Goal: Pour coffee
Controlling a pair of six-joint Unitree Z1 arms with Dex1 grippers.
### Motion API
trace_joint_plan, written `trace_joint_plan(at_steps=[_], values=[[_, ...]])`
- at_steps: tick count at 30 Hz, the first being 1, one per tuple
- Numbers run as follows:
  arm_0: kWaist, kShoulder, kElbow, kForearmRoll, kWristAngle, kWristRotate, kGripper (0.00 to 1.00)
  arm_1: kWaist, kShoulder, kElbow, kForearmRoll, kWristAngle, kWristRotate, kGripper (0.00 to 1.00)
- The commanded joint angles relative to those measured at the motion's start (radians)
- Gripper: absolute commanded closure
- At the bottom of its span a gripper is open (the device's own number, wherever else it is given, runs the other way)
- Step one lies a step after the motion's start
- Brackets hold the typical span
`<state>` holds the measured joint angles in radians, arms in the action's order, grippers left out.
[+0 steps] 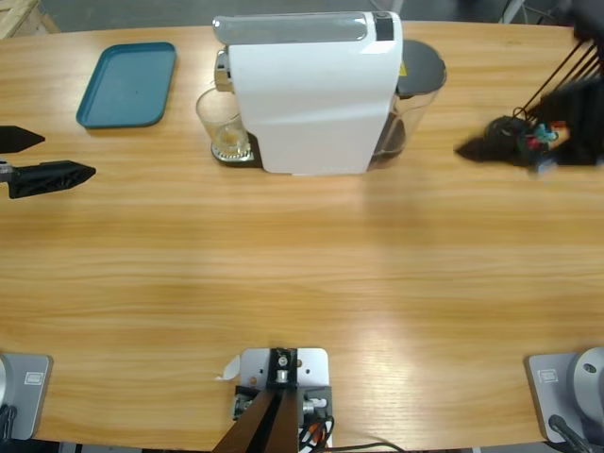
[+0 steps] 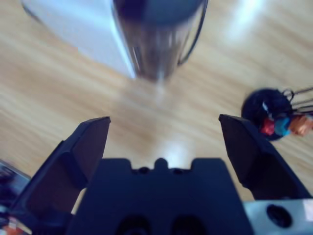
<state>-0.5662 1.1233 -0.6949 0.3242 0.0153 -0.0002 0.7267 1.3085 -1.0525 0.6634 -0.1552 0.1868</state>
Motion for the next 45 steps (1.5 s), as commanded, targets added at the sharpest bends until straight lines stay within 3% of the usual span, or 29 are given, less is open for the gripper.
trace_joint_plan(at_steps=[1, 4, 6, 7, 8, 9, 10, 15, 25, 45], values=[[0.011, 0.015, 0.041, -0.023, 0.018, -0.01, 0.009, -0.077, 0.171, -0.297, 0.096, 0.108, -0.027, 0.064], [0.011, 0.018, 0.041, -0.024, 0.02, -0.012, 0.009, -0.087, 0.198, -0.325, 0.108, 0.108, -0.03, 0.001], [0.011, 0.018, 0.041, -0.024, 0.02, -0.013, 0.009, -0.094, 0.213, -0.327, 0.111, 0.117, -0.032, 0.028], [0.011, 0.02, 0.041, -0.024, 0.021, -0.013, 0.009, -0.1, 0.224, -0.335, 0.117, 0.127, -0.038, 0.194], [0.011, 0.024, 0.041, -0.024, 0.021, -0.013, 0.009, -0.106, 0.25, -0.362, 0.139, 0.158, -0.06, 0.581], [0.011, 0.024, 0.041, -0.024, 0.022, -0.014, 0.009, -0.114, 0.279, -0.394, 0.166, 0.185, -0.079, 0.883], [0.011, 0.026, 0.041, -0.024, 0.021, -0.014, 0.009, -0.121, 0.309, -0.427, 0.193, 0.201, -0.101, 1.0], [0.011, 0.03, 0.041, -0.024, 0.022, -0.014, 0.009, -0.165, 0.411, -0.619, 0.318, 0.224, -0.174, 1.0], [0.011, 0.046, 0.038, -0.024, 0.022, -0.014, 0.005, -0.21, 0.517, -0.844, 0.424, 0.257, -0.203, 1.0], [0.011, 0.062, 0.034, -0.024, 0.02, -0.014, 0.006, -0.171, 0.576, -0.903, 0.463, 0.384, -0.215, 1.0]])
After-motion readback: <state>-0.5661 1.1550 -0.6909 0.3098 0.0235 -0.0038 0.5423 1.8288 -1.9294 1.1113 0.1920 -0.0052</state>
